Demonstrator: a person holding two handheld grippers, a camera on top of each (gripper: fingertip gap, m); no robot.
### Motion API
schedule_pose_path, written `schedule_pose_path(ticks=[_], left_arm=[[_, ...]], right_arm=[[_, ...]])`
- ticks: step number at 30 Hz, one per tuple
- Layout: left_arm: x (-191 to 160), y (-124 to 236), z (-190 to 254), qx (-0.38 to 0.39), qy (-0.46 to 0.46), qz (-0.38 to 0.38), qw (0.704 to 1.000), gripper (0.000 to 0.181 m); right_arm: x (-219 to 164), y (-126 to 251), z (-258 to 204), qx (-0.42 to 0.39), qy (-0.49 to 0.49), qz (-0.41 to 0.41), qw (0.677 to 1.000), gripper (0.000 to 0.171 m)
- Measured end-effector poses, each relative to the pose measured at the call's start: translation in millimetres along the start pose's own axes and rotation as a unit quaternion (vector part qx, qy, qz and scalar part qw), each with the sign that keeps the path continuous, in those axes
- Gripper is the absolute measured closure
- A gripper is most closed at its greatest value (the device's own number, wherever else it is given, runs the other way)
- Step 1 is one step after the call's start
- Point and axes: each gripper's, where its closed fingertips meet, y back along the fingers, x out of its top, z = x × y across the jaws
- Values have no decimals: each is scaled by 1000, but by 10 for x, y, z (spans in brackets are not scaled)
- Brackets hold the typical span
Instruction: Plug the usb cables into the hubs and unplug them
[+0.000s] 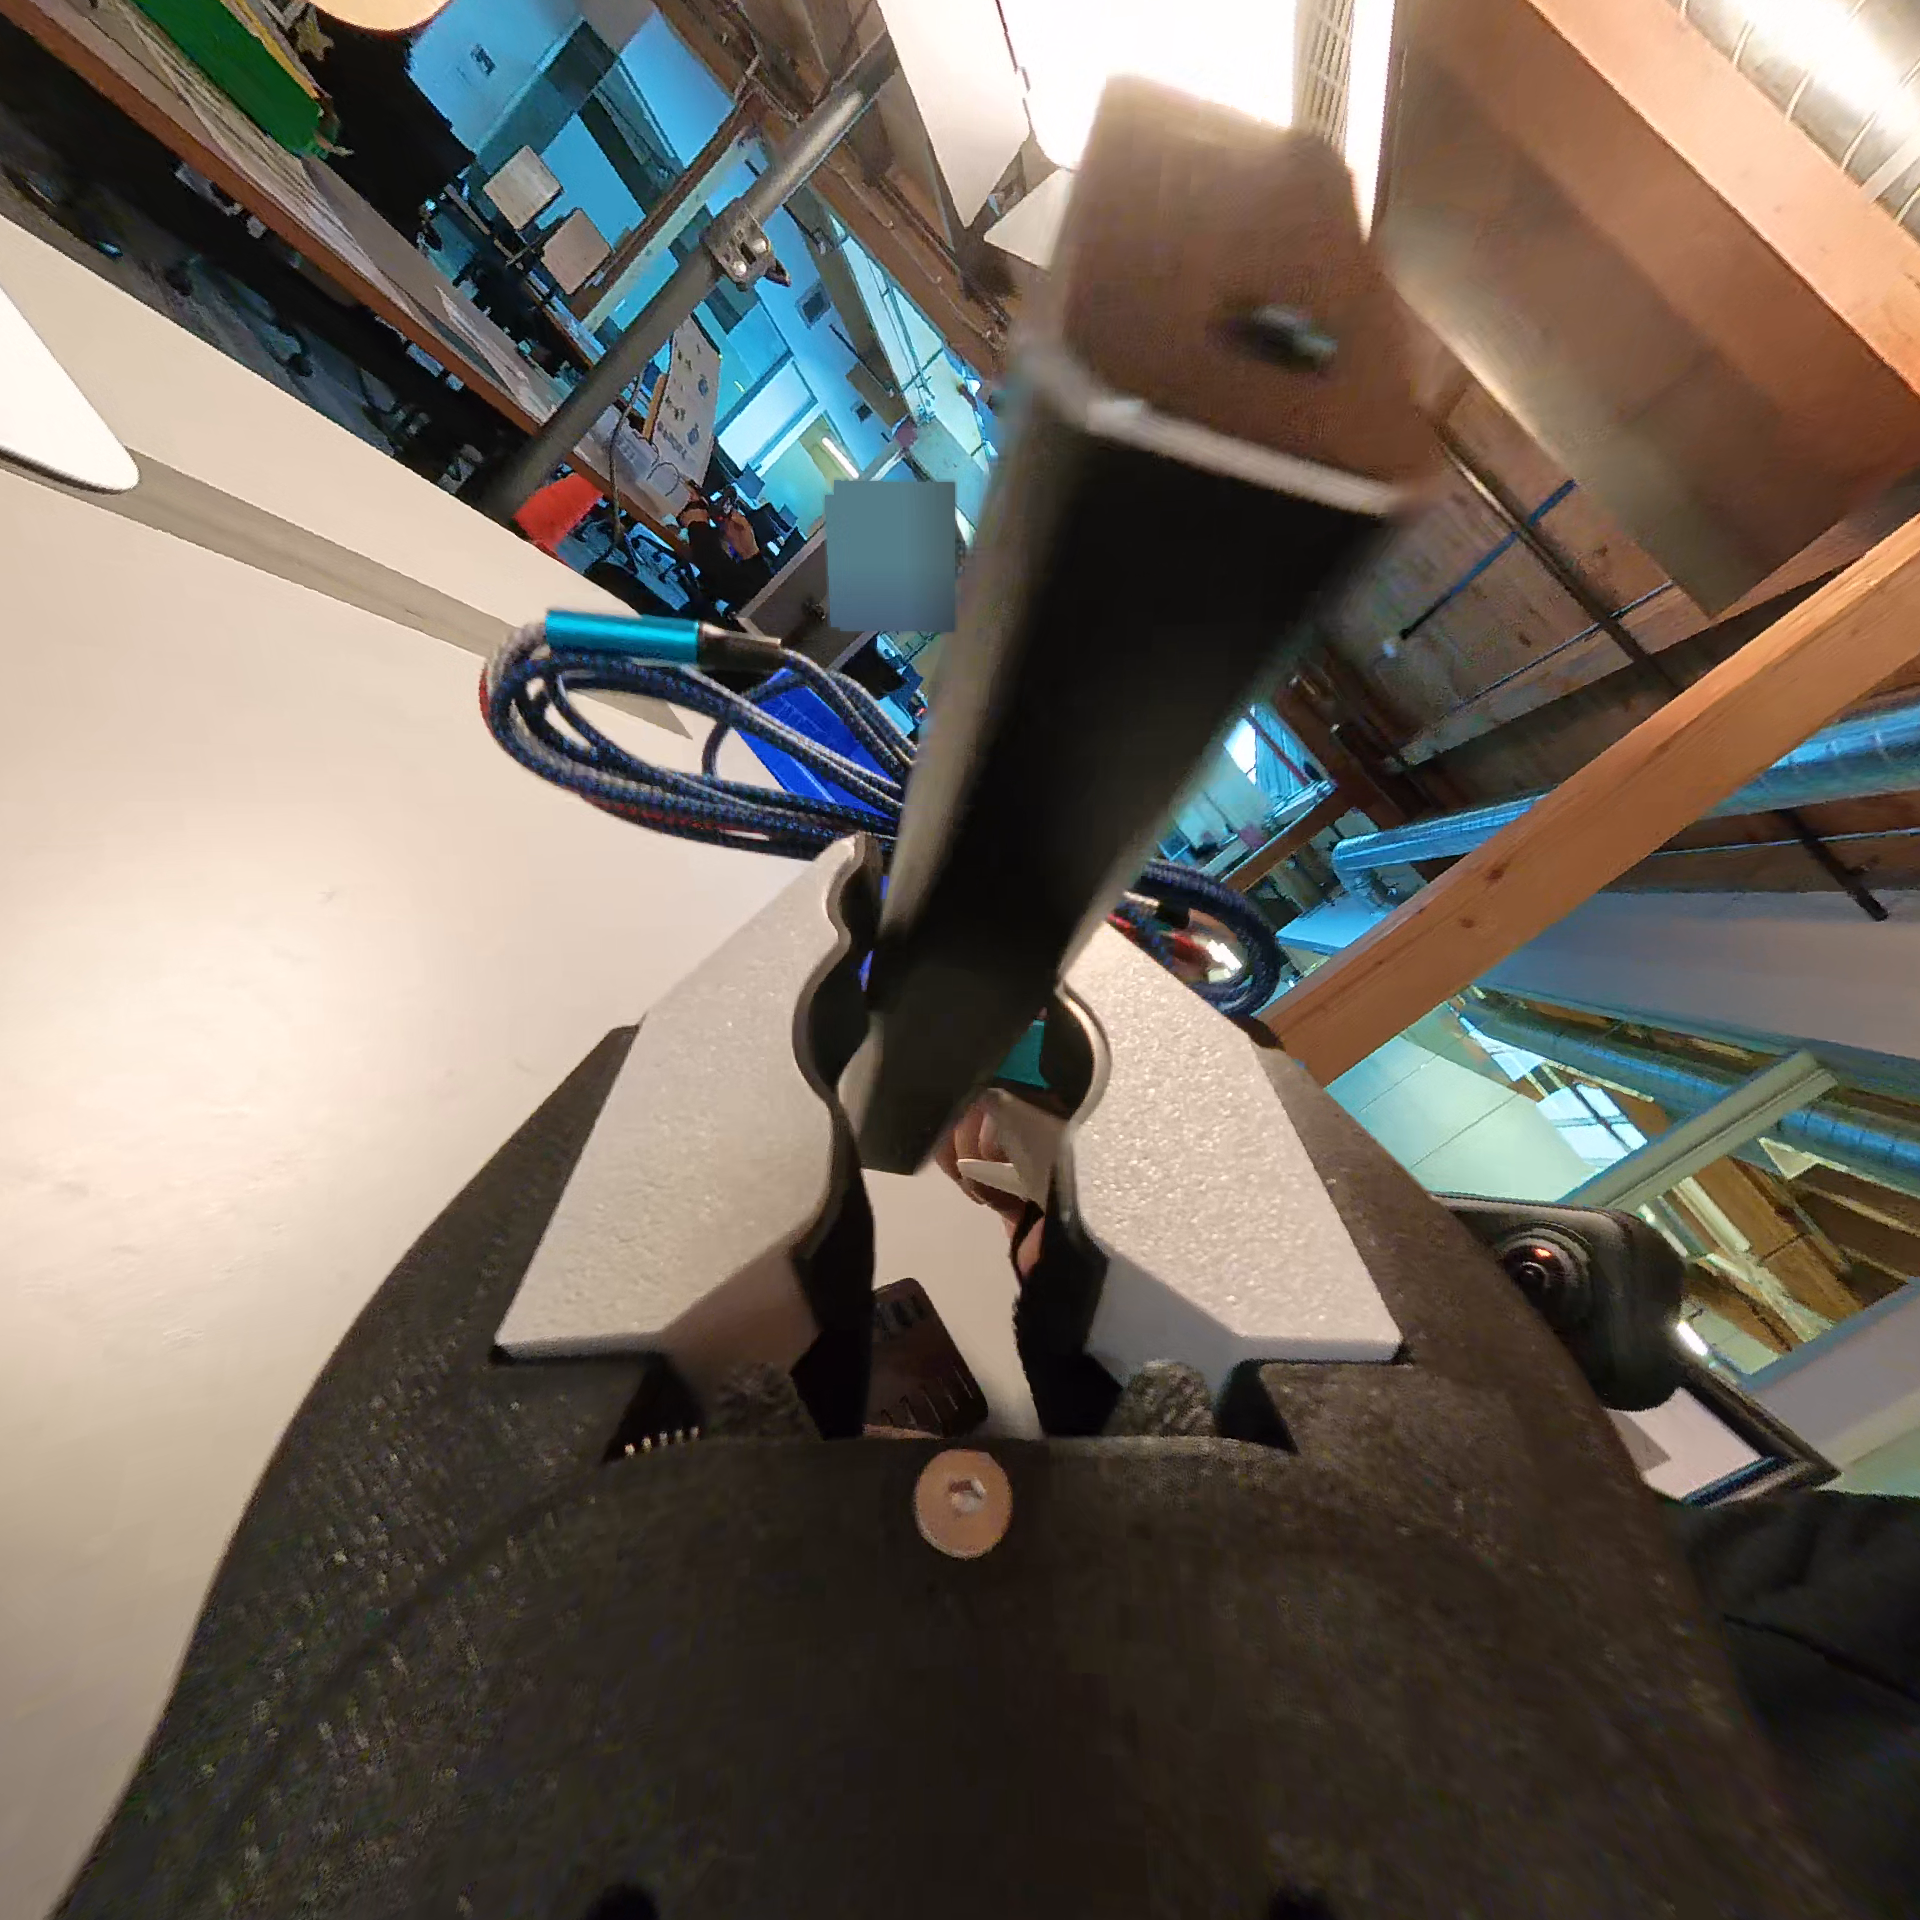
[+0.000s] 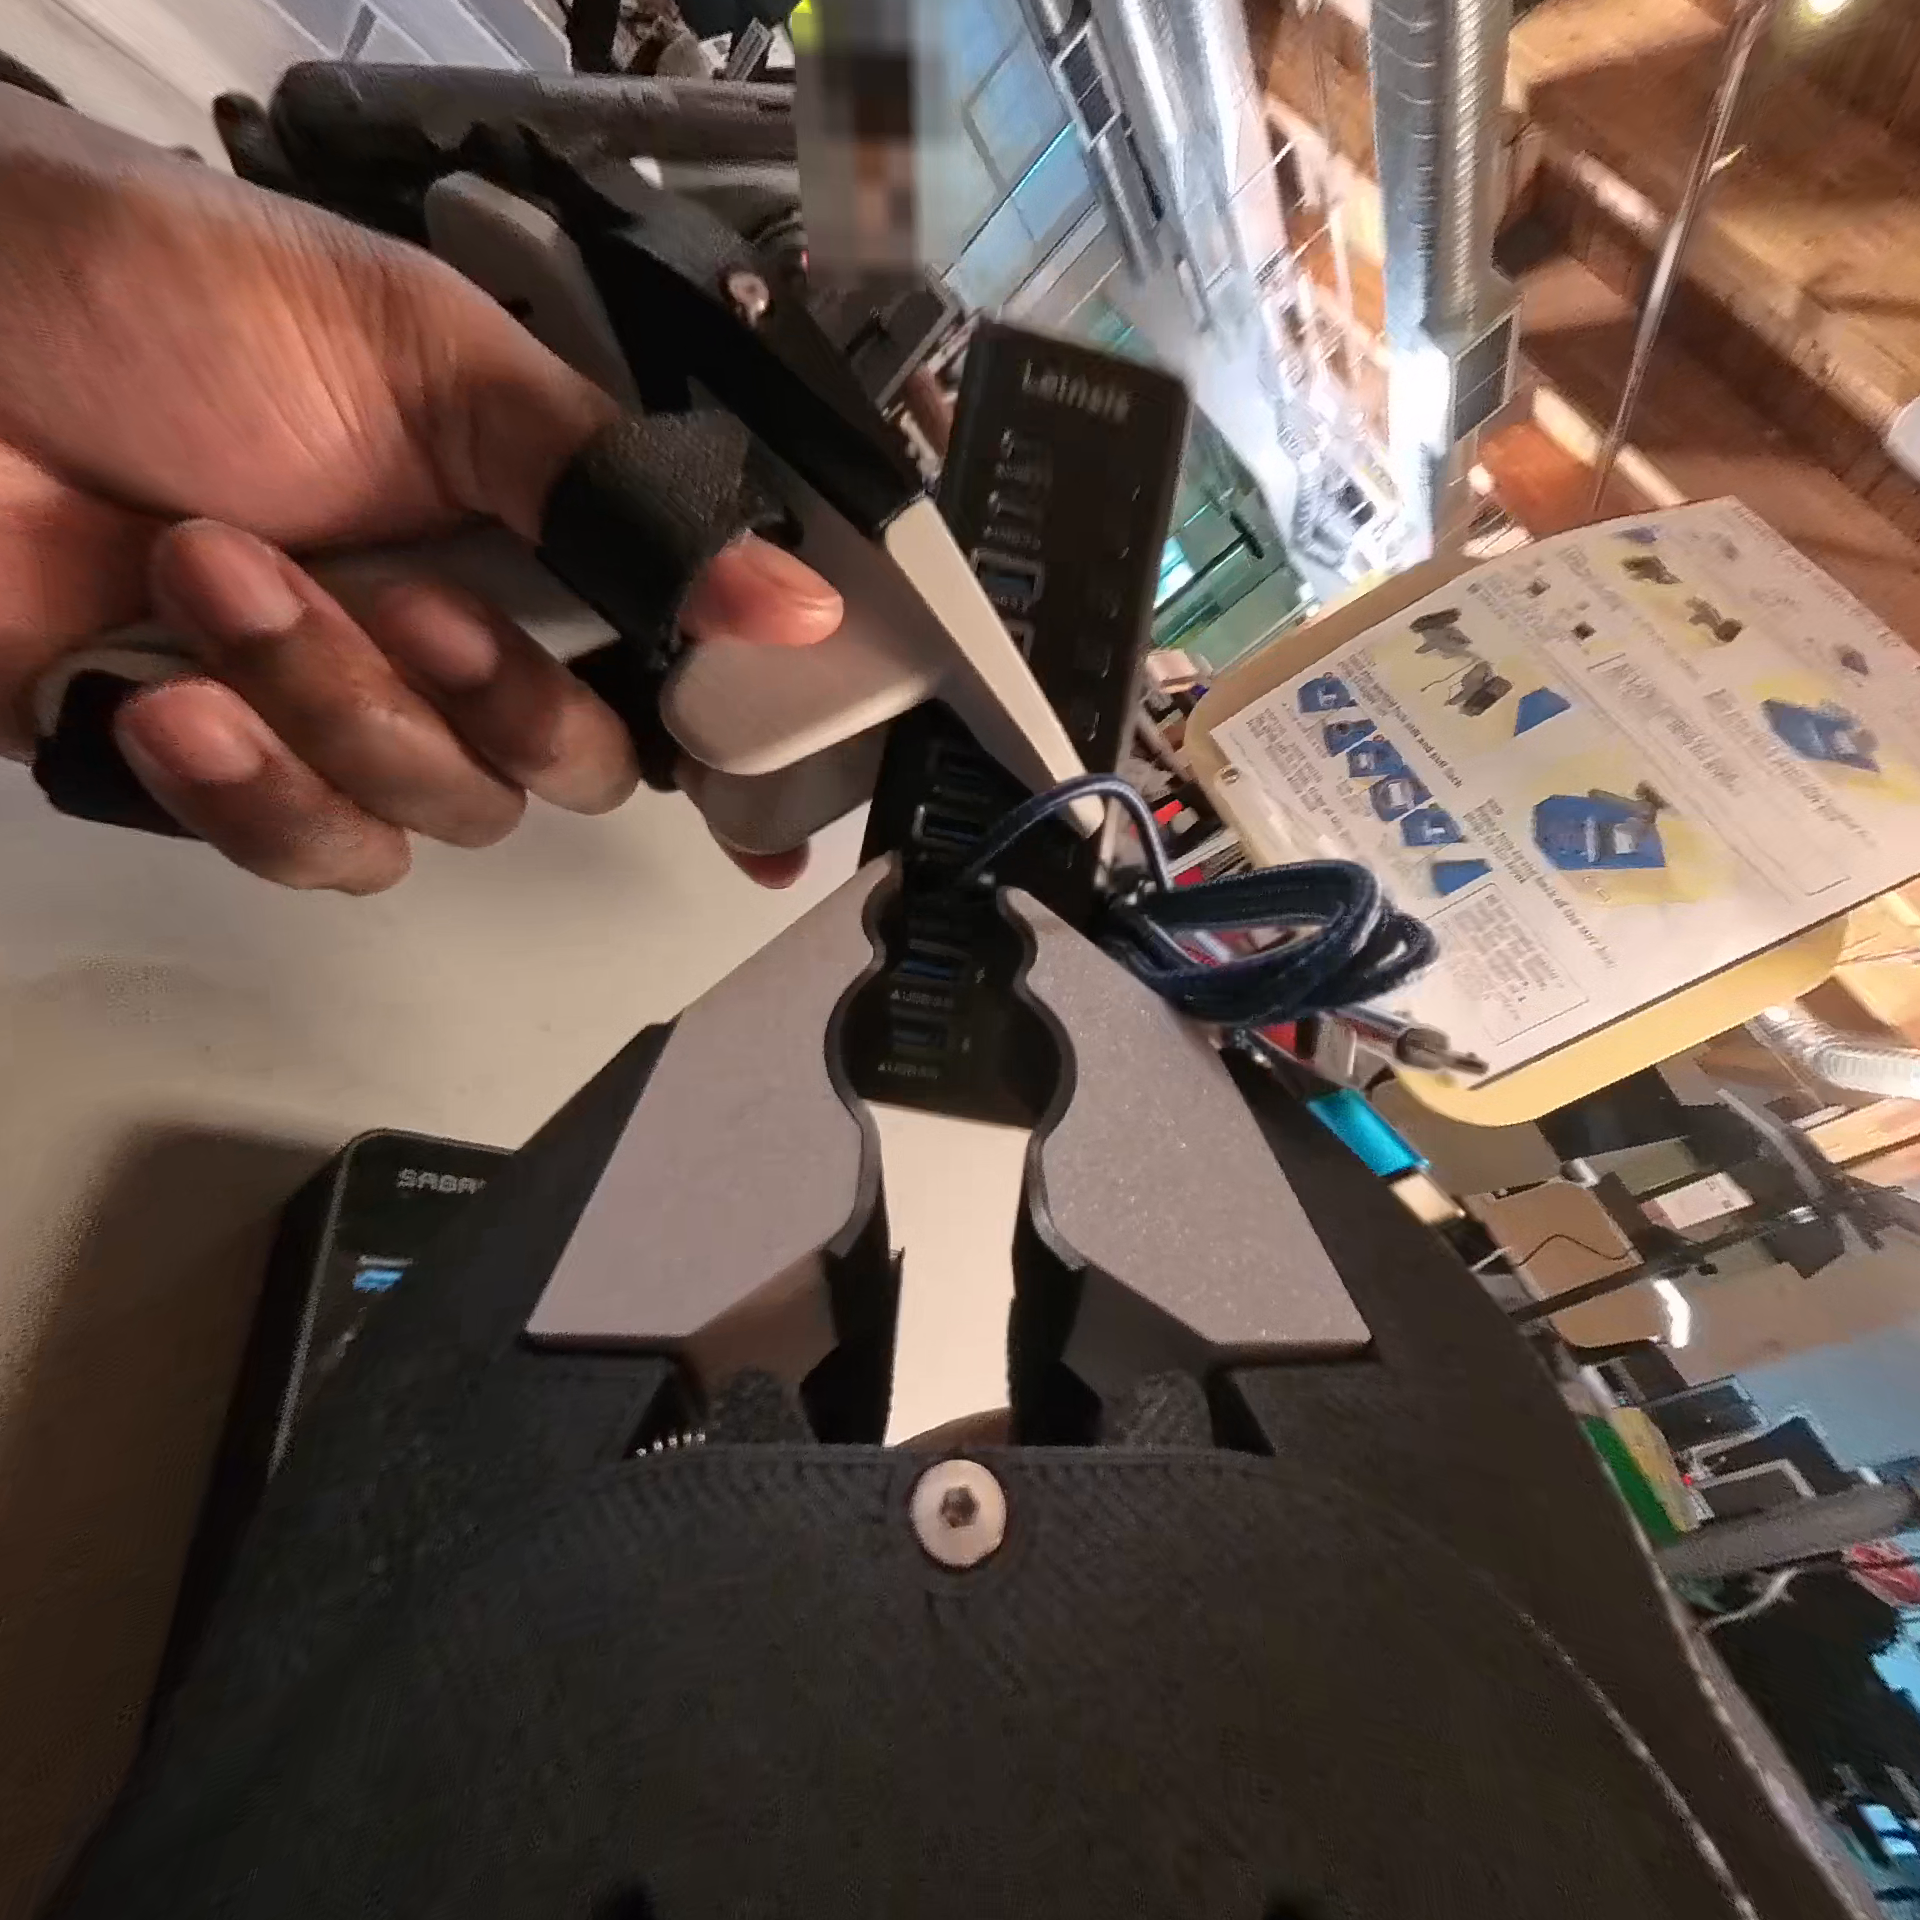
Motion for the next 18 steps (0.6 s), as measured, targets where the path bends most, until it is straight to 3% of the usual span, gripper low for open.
schedule_pose_path(ticks=[1, 11, 18], left_arm=[[0, 1, -5, 2, -11, -3, 1000, 152], [5, -4, -14, 50, -158, -23, 986, 152], [37, 9, 20, 68, -195, -13, 978, 152]], right_arm=[[39, 16, 27, -14, 8, 8, 1000, 154], [74, 24, -6, -19, 22, -8, 1000, 154], [98, 19, -25, -22, 25, -6, 999, 156]])
